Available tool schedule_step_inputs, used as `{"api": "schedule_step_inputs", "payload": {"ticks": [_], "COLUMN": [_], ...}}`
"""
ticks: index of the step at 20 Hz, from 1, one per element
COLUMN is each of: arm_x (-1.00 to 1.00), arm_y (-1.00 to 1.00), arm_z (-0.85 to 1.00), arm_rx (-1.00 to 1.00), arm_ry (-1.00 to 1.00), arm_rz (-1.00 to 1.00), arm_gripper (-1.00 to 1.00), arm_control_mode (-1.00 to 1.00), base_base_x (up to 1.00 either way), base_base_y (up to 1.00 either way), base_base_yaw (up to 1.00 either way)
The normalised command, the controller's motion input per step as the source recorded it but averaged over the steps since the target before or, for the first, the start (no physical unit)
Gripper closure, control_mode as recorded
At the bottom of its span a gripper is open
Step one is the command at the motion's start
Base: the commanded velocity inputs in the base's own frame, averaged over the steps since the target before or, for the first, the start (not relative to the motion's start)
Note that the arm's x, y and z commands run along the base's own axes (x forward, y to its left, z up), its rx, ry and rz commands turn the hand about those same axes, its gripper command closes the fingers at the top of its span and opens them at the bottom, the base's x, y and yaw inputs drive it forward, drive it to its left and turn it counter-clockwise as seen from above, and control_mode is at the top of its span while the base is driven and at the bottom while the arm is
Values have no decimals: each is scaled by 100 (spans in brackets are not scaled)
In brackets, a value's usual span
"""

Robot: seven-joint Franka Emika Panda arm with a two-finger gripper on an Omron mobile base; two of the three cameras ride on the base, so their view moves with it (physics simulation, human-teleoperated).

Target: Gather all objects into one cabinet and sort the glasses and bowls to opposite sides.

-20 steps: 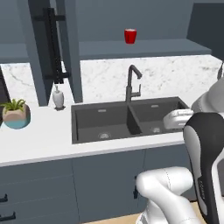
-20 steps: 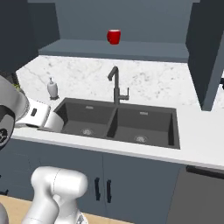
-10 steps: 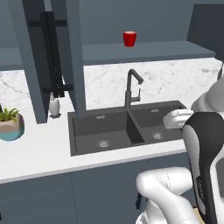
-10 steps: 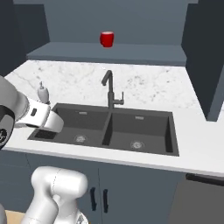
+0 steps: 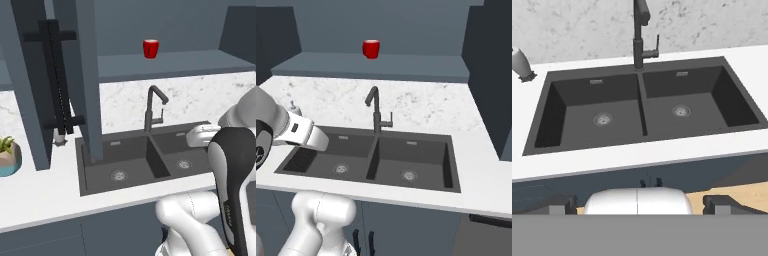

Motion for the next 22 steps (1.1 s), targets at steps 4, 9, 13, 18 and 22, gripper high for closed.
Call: {"api": "schedule_step_inputs", "payload": {"ticks": [4,9,13,18,22], "arm_x": [0,0,0,0,0], "arm_y": [0,0,0,0,0], "arm_z": [0,0,0,0,0], "arm_rx": [0,0,0,0,0], "arm_ry": [0,0,0,0,0], "arm_rz": [0,0,0,0,0], "arm_gripper": [-100,-100,-100,-100,-100], "arm_control_mode": [100,100,100,100,100], "base_base_x": [34,29,26,5,0], "base_base_y": [0,0,0,1,0], "base_base_yaw": [13,15,13,2,0]}}
